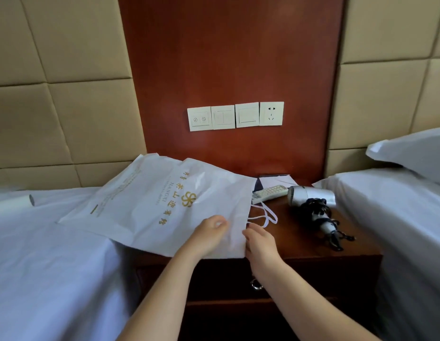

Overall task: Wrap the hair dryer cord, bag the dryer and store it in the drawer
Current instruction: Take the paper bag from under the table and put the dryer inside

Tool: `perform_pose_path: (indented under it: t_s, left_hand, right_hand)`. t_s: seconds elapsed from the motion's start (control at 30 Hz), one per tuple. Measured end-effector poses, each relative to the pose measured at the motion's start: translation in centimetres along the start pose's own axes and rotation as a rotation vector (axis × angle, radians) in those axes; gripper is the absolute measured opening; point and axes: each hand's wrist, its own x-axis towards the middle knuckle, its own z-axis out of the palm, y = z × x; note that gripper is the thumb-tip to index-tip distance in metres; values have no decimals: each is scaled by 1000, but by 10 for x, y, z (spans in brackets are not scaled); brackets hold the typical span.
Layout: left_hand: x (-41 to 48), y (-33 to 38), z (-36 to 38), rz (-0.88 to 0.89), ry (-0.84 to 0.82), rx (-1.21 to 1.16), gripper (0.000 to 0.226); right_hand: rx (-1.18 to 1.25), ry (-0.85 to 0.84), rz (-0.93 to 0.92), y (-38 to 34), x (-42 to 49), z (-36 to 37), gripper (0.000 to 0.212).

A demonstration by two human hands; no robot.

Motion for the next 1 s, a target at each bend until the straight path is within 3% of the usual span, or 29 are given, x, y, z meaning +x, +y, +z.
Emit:
perform_pose_path:
  t_s: [0.1, 0.17, 0.33, 0.5, 0.63, 0.83, 0.93, 1.0]
  left_hand:
    - [7, -1, 9, -7, -27, 12, 36]
    - [12, -1, 14, 9, -39, -13, 38]
    - [19, -3, 20, 21, -67, -62, 30]
    - [15, -9, 17, 10, -136, -87, 14]
    - [9, -11, 14, 24, -186, -96, 22]
    - [15, -11, 16, -24, -58, -55, 20]
    - [19, -13, 17, -8, 81, 18, 12]
    - [19, -11, 15, 11, 146, 62, 12]
  right_hand:
    - [140, 22, 42, -6, 6, -3, 45]
    - [97, -12, 21, -8, 13, -3, 52]
    - [-334, -54, -83, -16, 20, -3, 27]
    - [-664, 13, -203, -18, 26, 0, 46]
    - [-811, 145, -314, -22, 21, -2, 23]
    - [-674, 67, -303, -16, 11, -12, 17]
    - [-665, 52, -327, -16, 8, -16, 8]
    - [-656, 105, -314, -19, 8, -21, 27]
